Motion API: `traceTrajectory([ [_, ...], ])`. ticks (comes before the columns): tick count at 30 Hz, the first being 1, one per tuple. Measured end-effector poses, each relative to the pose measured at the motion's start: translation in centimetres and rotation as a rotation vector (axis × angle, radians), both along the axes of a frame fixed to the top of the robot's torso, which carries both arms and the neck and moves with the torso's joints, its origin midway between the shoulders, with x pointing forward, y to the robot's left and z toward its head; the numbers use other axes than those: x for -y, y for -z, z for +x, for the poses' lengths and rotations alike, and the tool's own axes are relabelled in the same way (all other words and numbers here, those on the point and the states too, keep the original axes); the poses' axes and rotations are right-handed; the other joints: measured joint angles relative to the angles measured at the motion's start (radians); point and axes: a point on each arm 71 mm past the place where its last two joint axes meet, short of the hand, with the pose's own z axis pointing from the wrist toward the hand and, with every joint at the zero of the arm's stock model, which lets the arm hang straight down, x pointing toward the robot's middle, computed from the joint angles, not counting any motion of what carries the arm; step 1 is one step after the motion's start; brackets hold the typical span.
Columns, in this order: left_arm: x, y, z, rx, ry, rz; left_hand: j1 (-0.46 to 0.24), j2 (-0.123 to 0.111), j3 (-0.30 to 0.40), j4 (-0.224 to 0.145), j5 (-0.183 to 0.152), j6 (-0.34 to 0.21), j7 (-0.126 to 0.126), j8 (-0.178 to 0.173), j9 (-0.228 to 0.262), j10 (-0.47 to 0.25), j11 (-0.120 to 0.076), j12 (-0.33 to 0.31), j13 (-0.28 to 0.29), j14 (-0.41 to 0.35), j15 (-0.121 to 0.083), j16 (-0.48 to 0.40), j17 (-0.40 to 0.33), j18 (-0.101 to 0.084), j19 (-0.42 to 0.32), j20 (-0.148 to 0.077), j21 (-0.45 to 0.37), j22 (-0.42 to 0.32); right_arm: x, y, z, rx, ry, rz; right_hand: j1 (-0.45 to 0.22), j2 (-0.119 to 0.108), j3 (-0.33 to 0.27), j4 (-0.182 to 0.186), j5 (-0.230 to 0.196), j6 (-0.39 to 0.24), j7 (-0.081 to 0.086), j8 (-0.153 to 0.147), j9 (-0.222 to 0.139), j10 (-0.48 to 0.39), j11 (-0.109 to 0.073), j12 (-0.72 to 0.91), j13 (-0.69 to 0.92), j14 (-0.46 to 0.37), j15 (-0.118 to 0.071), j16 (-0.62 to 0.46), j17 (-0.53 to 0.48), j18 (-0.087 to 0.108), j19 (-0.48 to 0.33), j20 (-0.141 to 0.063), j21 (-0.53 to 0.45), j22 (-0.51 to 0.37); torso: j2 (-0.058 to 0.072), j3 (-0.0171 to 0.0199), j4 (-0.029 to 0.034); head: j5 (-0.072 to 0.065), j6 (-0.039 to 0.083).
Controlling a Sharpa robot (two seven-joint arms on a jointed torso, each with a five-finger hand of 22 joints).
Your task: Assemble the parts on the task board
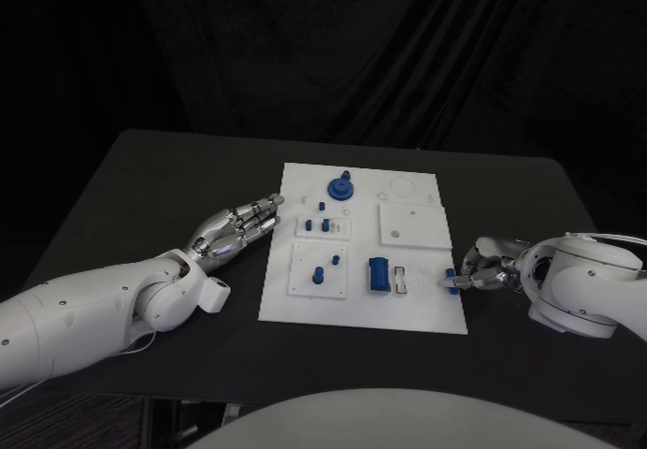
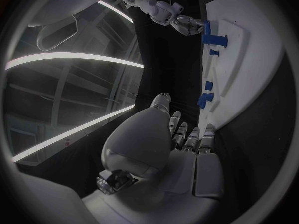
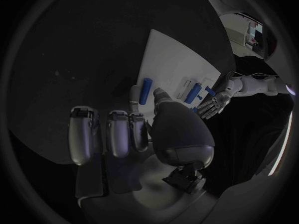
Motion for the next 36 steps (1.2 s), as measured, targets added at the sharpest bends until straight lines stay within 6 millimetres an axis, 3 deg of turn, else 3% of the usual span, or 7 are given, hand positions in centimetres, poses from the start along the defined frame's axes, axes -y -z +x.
traceTrajectory([
  [18,0.1,0.1,0.0,-0.004,0.003,-0.002,0.000,0.000,0.000,0.000,0.000,0.000,0.000,0.000,0.000,0.000,0.000,0.000,0.000,0.000,0.000,0.000,0.000,0.000,0.000,0.000,0.000,0.000,-1.1,0.3,0.3,0.003,-0.037,-0.006,0.037,0.014,0.001,-0.018,0.000,0.000,0.000,-0.014,-0.010,0.000,0.000,0.000,0.000,0.000,0.000,0.000,0.000,0.000,0.000,0.000,0.000,0.000,0.000,0.0007,-0.0005,0.003,0.000],
  [27,0.2,0.2,0.0,-0.005,0.005,-0.003,0.000,0.000,0.003,-0.003,0.000,0.000,0.000,0.000,0.000,-0.004,0.003,0.000,0.000,0.004,0.004,0.000,0.001,0.000,0.000,0.000,0.000,0.000,-1.5,0.5,0.5,0.003,-0.049,-0.005,0.059,0.035,-0.002,-0.022,0.000,-0.014,0.018,-0.067,-0.052,0.004,0.004,0.000,0.000,-0.001,0.006,0.000,0.000,0.000,0.000,0.000,0.000,0.000,-0.001,0.0005,-0.0005,0.006,0.000],
  [36,0.2,0.3,0.0,-0.008,0.008,-0.004,0.000,0.000,0.003,-0.003,0.000,0.000,0.000,0.000,0.000,-0.004,0.003,0.000,0.000,0.007,0.007,0.000,0.001,0.000,0.000,0.000,0.000,0.000,-2.0,0.6,0.7,0.007,-0.066,0.002,0.081,0.058,-0.002,-0.032,0.000,-0.008,0.023,-0.095,-0.051,0.002,0.005,0.000,0.000,-0.001,0.006,-0.004,0.000,0.000,0.003,0.004,-0.004,0.000,-0.001,-0.0005,-0.0003,0.007,0.000],
])
